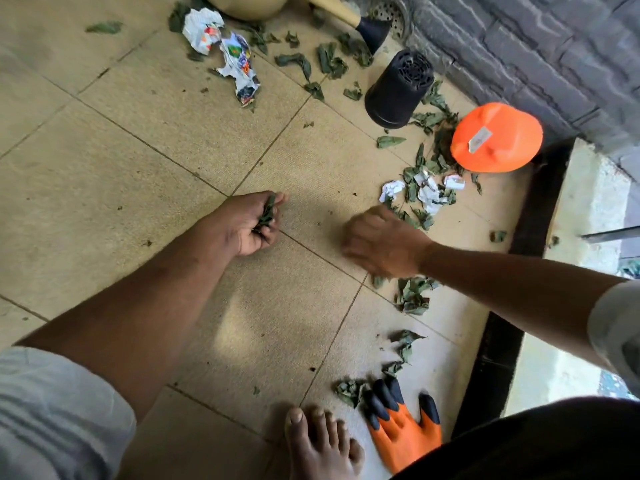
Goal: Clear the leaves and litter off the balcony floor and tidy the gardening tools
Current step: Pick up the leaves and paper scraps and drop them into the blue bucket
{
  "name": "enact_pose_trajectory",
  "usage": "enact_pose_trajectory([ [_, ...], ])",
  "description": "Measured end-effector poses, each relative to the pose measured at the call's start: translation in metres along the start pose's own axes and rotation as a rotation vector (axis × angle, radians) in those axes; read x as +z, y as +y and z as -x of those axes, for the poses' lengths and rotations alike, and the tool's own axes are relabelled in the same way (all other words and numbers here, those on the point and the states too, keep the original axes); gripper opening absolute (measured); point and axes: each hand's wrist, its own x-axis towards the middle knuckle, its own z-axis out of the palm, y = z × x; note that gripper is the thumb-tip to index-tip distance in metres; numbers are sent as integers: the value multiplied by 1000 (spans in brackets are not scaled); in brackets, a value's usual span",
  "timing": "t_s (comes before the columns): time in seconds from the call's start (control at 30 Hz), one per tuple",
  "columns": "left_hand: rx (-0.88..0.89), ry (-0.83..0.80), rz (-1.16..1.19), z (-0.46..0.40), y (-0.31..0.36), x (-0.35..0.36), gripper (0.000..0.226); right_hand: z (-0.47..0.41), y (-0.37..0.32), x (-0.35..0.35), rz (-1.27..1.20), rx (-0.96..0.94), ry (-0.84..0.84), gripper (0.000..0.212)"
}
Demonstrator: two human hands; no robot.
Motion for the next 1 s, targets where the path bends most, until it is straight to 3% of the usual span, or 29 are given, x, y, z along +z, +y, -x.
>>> enact_pose_trajectory([
  [0.03,-1,4,-8,0,0,-1,9,-4,13,-3,-34,152,-10,37],
  [0.17,11,51,-24,0,-3,-7,9,-8,58,-14,-111,630,214,42],
  [0.33,33,45,2,5,-4,-9,13,17,94,-11,-101,940,129,56],
  [0.57,56,38,-36,14,-6,0,43,3,70,-4,-397,647,-112,90],
  [0.73,60,83,5,23,-8,5,62,-5,32,14,-59,614,-98,105],
  [0.83,60,87,22,27,-9,1,59,3,11,26,109,466,-53,99],
  [1.0,54,101,26,30,-9,-3,57,11,-1,49,199,259,-11,67],
])
